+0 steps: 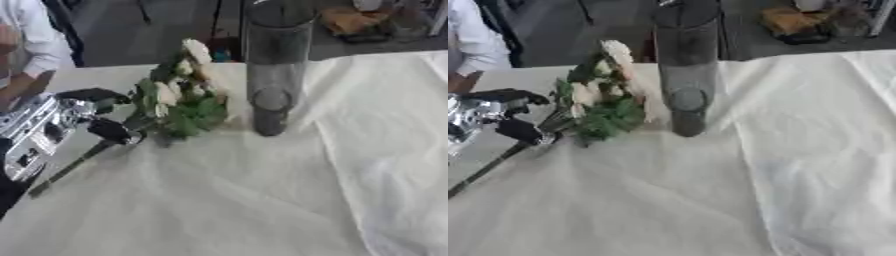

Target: Arrange flowers into the vase.

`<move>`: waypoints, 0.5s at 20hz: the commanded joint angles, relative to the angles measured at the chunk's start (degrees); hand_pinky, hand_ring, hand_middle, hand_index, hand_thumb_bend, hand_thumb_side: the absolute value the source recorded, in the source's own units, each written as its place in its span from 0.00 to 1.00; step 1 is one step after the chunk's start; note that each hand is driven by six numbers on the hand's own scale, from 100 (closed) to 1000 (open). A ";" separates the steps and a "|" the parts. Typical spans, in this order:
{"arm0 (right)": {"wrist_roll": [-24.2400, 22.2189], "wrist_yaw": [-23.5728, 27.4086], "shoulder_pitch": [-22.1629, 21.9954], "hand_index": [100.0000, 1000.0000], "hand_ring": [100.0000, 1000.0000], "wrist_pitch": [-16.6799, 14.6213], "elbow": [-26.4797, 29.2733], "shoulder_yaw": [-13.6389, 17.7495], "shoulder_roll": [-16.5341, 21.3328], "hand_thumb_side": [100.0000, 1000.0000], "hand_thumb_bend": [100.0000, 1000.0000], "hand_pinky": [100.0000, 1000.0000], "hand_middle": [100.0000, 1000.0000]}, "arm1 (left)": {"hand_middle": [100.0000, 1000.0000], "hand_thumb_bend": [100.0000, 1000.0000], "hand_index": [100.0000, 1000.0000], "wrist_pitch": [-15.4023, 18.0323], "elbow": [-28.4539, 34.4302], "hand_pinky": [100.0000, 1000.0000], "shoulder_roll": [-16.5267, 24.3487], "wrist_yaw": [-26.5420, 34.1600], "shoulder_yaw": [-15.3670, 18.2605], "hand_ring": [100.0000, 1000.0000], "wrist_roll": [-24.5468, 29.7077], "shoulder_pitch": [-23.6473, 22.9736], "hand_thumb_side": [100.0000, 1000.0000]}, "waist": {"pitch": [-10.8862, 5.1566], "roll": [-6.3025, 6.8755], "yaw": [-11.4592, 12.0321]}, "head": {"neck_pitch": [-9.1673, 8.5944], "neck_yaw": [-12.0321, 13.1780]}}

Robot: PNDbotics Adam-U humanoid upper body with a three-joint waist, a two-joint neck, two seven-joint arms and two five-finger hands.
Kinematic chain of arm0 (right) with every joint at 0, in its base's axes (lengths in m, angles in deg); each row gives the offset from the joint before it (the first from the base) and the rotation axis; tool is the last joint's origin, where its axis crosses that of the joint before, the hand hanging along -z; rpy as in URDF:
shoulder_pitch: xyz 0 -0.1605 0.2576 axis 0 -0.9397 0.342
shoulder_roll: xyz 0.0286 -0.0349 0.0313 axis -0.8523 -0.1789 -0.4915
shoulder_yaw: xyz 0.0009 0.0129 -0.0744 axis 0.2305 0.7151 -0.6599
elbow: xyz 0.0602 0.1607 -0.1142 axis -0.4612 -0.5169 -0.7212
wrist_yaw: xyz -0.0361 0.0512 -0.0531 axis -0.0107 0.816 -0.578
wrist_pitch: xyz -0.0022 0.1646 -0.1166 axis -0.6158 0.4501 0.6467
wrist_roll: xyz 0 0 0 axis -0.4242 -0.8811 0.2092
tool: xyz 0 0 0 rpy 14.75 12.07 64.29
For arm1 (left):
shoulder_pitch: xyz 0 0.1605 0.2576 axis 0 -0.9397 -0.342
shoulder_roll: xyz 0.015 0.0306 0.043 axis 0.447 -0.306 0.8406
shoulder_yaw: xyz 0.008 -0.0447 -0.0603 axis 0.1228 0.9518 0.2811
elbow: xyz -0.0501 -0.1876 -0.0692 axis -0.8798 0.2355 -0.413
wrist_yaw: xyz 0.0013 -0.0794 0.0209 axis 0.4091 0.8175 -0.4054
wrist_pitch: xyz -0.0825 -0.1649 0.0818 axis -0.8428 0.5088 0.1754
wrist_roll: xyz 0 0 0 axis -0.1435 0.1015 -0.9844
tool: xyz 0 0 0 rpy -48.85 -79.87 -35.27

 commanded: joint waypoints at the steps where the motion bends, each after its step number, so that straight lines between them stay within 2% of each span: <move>1: -0.28 0.12 0.47 0.91 0.84 -0.09 0.93 0.13 0.49 1.00 0.00 0.83 0.60 | 0.93 0.26 1.00 -0.57 -0.78 0.76 0.67 -1.05 0.97 0.88 -0.08 1.04 0.49 | -0.80 -0.11 -0.06 | -0.93 0.36; 5: -0.39 0.01 0.54 0.91 0.84 -0.10 0.93 0.10 0.32 1.00 0.00 0.83 0.60 | 0.93 0.27 1.00 -0.16 -2.02 0.76 0.15 -2.78 1.12 0.88 -1.06 0.87 0.49 | -0.52 -0.13 -0.27 | -1.14 0.60; 10: -0.56 -0.04 0.60 0.91 0.84 0.02 0.93 -0.01 0.16 1.00 0.00 0.83 0.60 | 0.93 0.23 1.00 0.31 -3.03 0.76 -0.26 -3.91 1.18 0.89 -1.54 0.78 0.47 | -0.35 -0.12 -0.34 | -1.31 0.78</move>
